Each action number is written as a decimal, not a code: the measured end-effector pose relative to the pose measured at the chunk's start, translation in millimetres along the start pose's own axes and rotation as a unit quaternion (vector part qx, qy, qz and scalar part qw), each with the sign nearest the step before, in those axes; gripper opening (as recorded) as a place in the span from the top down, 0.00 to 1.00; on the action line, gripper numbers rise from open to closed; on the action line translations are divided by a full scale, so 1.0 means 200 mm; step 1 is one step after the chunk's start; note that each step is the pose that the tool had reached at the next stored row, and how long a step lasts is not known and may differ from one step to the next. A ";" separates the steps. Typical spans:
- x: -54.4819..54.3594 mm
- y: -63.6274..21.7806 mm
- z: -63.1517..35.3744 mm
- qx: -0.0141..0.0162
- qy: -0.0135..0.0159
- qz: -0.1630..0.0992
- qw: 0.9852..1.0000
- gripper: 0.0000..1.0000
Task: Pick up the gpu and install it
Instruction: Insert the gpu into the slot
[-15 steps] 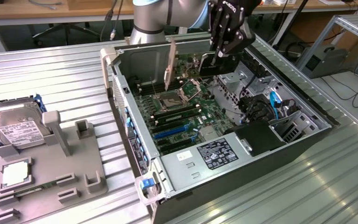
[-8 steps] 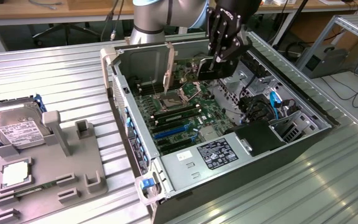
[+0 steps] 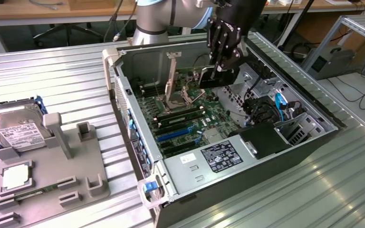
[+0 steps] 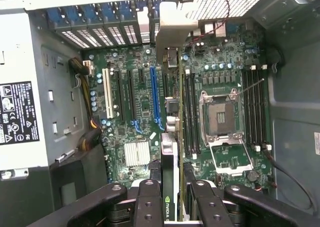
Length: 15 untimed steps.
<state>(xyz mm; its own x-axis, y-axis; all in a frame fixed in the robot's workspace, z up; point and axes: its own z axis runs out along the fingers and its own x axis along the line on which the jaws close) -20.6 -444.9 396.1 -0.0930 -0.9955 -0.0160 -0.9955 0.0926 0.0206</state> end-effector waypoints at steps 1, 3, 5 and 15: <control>0.00 0.000 0.004 0.000 0.000 0.000 1.000 0.73; 0.00 0.000 0.006 0.000 0.000 0.000 1.000 0.73; 0.00 0.000 0.006 0.000 0.000 0.000 1.000 0.73; 0.00 0.005 0.093 0.000 0.000 0.000 1.000 0.73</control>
<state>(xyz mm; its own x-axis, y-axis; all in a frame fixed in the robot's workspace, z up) -21.9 -444.9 377.5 -0.0924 -0.9956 -0.0162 -0.9956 0.0921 0.0197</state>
